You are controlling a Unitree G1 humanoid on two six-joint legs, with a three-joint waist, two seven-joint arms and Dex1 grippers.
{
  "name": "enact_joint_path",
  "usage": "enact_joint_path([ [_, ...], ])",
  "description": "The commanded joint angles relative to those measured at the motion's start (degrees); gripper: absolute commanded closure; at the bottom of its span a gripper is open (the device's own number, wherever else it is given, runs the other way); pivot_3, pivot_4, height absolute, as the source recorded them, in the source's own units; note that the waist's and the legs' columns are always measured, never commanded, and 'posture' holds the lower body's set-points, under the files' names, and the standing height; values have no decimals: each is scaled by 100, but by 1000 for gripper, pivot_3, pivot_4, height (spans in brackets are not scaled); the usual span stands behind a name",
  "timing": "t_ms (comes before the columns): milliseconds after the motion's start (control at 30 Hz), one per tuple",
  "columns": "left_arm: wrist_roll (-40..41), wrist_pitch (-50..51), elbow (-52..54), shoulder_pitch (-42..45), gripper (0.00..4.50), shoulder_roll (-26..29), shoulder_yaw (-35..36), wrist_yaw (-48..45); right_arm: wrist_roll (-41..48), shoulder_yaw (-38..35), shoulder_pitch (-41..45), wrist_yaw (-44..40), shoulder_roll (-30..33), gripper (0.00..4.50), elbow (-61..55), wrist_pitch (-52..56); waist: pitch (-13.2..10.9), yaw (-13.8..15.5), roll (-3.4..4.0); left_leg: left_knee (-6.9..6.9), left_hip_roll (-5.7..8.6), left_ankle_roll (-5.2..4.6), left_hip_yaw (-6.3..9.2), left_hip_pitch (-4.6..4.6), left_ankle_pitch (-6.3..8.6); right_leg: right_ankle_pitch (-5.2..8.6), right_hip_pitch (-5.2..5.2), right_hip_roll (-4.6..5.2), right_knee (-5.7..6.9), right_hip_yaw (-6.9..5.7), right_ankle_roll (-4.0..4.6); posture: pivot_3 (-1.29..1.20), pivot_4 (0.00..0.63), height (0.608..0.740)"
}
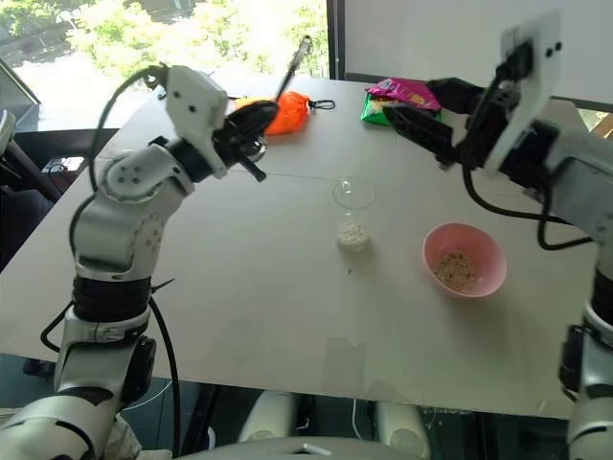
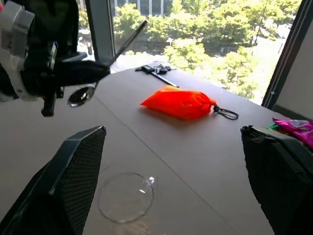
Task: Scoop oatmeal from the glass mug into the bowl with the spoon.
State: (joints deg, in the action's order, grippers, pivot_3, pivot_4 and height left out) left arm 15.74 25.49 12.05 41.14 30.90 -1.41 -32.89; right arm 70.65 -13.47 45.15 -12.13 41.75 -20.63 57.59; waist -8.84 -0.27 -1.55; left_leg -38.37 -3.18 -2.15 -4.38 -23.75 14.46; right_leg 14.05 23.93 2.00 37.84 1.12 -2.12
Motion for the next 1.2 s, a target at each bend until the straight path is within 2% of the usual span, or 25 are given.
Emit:
enact_joint_path([
  [33, -52, -748, -33, 136, 4485, 20, -180, -575, 618, 178, 396, 961, -480, 0, 301, 364, -2, -6, 4, 2, 0, 0, 0, -1, 0, 0, 5, -1, 0, 0, 0, 0, 150, 740],
  [133, -27, -1174, -142, 274, 4485, -37, -324, -946, 982, 250, 652, 1506, -1040, 0, 581, 346, -3, 10, 6, 5, 0, 0, 3, -32, 0, 0, 31, -1, 0, -5, -2, 0, 150, 740],
  [233, -51, -1415, -231, 319, 4485, -95, -357, -1118, 1066, 261, 819, 1766, -1232, 0, 724, 415, -3, 17, 6, -17, 0, 18, 4, -104, -12, -3, 89, 1, 5, -6, -8, 0, 150, 740],
  [433, -171, -1648, -290, 289, 4485, -96, -387, -1340, 1390, 252, 992, 2086, -1493, 0, 818, 368, -4, -1, 6, -17, 1, 20, 8, -109, -14, -3, 93, -1, 4, -8, -10, 0, 150, 740],
  [467, -199, -1688, -298, 286, 4500, -94, -397, -1366, 1411, 263, 1012, 2115, -1513, 553, 827, 371, -4, -10, 7, -17, 1, 9, 9, -107, -7, -3, 93, -2, 6, -8, -9, 0, 150, 740],
  [500, -223, -1715, -291, 279, 4500, -94, -404, -1385, 1442, 265, 1016, 2148, -1525, 830, 832, 377, -4, -13, 7, -17, 0, 2, 9, -105, -3, -3, 93, -4, 8, -8, -9, 0, 150, 740],
  [733, -308, -1739, -220, 211, 4500, -97, -437, -1456, 1967, 193, 1019, 2505, -1572, 4344, 956, 304, -4, -37, 8, -17, -1, 1, 9, -104, -3, -3, 93, -5, 11, -7, -9, 0, 150, 740],
  [900, -291, -1646, -180, 216, 4500, -110, -462, -1519, 2272, 151, 996, 2667, -1487, 4434, 993, 240, -4, -38, 8, -17, -2, 1, 9, -104, -3, -3, 93, -4, 10, -6, -10, 0, 150, 740],
  [967, 95, -1344, -100, 227, 4500, -139, -282, -1585, 2607, 80, 979, 2843, -1472, 4434, 1058, 154, -4, -39, 8, -17, -2, 1, 10, -104, -3, -3, 93, -4, 10, -7, -9, 0, 150, 740],
  [1000, 402, -1023, -50, 254, 3763, -149, -97, -1538, 2764, 46, 978, 2950, -1451, 4500, 1100, 104, -5, -40, 8, -17, -3, 1, 10, -104, -3, -3, 93, -4, 11, -7, -9, 0, 150, 740],
  [1133, 1336, 378, -85, 388, 2190, -164, 891, -711, 3342, -246, 986, 3455, -1256, 4500, 1327, -283, -5, -49, 8, -17, -11, 2, 13, -104, -3, -3, 93, -4, 11, -7, -10, 0, 150, 740],
  [1200, 1663, 923, -44, 138, 1308, 12, 1192, -632, 3573, -469, 948, 3693, -1056, 4500, 1403, -511, -5, -53, 8, -18, -10, 2, 14, -104, -3, -2, 93, -4, 11, -7, -10, 0, 150, 740],
])
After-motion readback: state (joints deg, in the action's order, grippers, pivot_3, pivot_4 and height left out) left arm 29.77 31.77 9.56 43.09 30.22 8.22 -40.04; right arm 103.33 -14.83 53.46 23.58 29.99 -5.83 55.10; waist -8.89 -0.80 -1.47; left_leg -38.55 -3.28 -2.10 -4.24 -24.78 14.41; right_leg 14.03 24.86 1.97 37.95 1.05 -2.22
